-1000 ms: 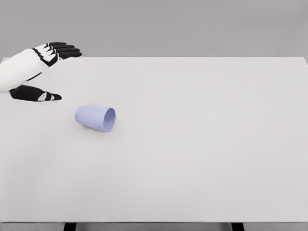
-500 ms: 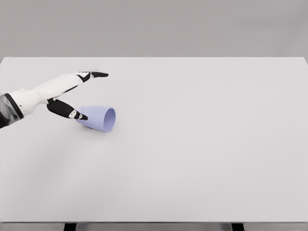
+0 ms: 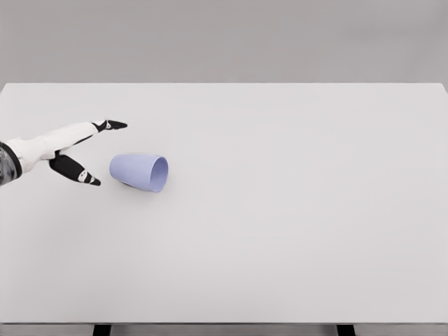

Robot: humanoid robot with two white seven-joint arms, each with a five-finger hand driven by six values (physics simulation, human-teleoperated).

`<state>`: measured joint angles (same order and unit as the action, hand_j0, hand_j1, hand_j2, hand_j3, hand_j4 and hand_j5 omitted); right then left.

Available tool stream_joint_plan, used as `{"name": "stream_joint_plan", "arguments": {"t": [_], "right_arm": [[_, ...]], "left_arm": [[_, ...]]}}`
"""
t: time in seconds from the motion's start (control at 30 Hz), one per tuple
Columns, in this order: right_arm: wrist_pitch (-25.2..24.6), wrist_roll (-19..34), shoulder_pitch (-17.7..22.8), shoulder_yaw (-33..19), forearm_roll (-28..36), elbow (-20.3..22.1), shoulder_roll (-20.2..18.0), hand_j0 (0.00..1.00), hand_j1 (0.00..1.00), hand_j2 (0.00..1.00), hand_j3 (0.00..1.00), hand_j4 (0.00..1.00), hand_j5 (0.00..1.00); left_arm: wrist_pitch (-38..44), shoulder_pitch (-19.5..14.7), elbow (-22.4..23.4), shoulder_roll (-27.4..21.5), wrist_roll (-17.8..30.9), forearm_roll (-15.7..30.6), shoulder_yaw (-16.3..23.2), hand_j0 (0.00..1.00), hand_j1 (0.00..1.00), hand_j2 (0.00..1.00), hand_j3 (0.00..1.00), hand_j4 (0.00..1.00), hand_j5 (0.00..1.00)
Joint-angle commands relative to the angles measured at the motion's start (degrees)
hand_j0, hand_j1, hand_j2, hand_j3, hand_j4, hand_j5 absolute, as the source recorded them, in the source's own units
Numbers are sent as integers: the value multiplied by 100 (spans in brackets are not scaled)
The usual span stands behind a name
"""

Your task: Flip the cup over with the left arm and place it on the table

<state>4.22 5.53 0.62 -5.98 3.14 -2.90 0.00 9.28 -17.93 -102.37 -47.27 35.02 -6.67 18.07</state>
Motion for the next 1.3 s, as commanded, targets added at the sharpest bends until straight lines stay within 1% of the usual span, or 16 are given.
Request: {"name": "stream_joint_plan", "arguments": {"t": [0.0,0.07,0.1,0.27,0.37,0.53,0.57,0.6,0.67,0.83,0.97,1.27], "right_arm": [[0,1,0,0,3,0,0,100,100,100,100,100,100],[0,1,0,0,-6,0,0,100,100,100,100,100,100],[0,1,0,0,-6,0,0,100,100,100,100,100,100],[0,1,0,0,3,0,0,100,100,100,100,100,100],[0,1,0,0,3,0,0,100,100,100,100,100,100],[0,1,0,0,3,0,0,100,100,100,100,100,100],[0,1,0,0,3,0,0,100,100,100,100,100,100],[0,1,0,0,3,0,0,100,100,100,100,100,100],[0,1,0,0,3,0,0,100,100,100,100,100,100],[0,1,0,0,3,0,0,100,100,100,100,100,100],[0,1,0,0,3,0,0,100,100,100,100,100,100],[0,1,0,0,3,-8,0,100,100,100,100,100,100]], "left_arm": [[127,-9,-2,156,-2,-264,136,100,100,100,100,100,100],[109,-18,-2,464,-2,-703,136,100,100,100,100,100,100],[109,-26,-2,552,-2,-756,136,100,100,100,100,100,100],[92,-26,-11,658,-2,-774,215,99,99,99,99,99,99],[65,-26,-11,789,-2,-1117,294,98,98,98,98,98,98],[48,0,-11,825,-2,-1196,320,98,98,98,98,98,98],[57,-18,-11,825,-2,-1406,435,98,98,98,98,98,98],[57,-18,-2,860,-2,-1538,452,98,98,98,98,98,98],[65,-18,-2,965,-2,-1618,452,98,98,98,98,98,98],[74,0,-2,1194,-2,-2092,461,98,98,98,98,98,98],[74,17,-2,1290,-2,-2163,461,98,98,98,98,98,98],[92,61,-2,1282,-2,-2154,558,99,99,99,99,99,99]]}}
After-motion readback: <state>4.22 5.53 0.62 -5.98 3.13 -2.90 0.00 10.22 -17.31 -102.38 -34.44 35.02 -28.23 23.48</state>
